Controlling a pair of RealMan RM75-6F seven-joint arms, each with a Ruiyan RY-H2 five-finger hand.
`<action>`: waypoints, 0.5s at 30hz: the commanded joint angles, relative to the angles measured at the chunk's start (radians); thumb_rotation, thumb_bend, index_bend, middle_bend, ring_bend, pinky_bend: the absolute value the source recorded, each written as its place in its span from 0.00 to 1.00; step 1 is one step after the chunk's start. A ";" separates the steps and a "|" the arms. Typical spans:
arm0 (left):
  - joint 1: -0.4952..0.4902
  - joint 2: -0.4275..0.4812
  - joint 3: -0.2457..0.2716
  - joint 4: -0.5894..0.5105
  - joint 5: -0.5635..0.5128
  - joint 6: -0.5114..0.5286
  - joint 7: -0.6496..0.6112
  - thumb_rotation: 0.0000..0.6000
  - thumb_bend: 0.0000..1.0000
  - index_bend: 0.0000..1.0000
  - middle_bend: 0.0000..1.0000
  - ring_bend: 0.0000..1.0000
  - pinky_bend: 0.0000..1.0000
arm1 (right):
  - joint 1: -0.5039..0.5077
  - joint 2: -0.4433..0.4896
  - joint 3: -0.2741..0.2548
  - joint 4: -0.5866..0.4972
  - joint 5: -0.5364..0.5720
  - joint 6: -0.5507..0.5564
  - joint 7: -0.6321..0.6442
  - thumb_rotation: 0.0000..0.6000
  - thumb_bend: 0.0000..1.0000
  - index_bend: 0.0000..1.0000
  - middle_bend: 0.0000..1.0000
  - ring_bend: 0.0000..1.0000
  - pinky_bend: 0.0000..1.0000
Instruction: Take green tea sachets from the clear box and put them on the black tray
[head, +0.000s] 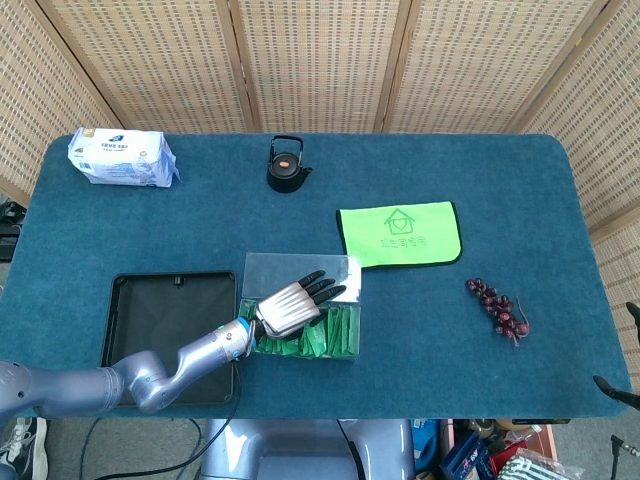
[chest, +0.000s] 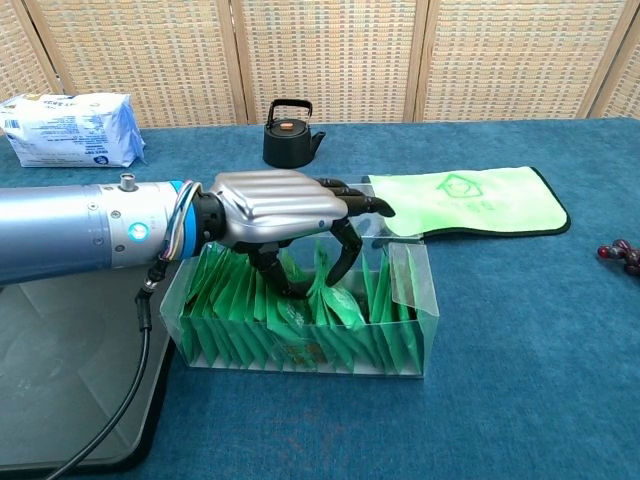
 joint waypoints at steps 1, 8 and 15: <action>0.000 -0.005 0.000 0.006 0.005 0.008 0.000 1.00 0.49 0.60 0.00 0.00 0.00 | 0.000 0.000 -0.001 0.000 -0.001 -0.001 0.001 1.00 0.00 0.00 0.00 0.00 0.00; 0.002 -0.001 -0.002 0.007 0.005 0.021 -0.009 1.00 0.49 0.63 0.00 0.00 0.00 | 0.000 0.001 0.000 -0.001 -0.002 0.001 0.004 1.00 0.00 0.00 0.00 0.00 0.00; 0.007 0.017 -0.013 -0.009 0.005 0.043 -0.033 1.00 0.49 0.65 0.00 0.00 0.00 | 0.000 0.001 -0.001 -0.002 -0.004 0.001 0.006 1.00 0.00 0.00 0.00 0.00 0.00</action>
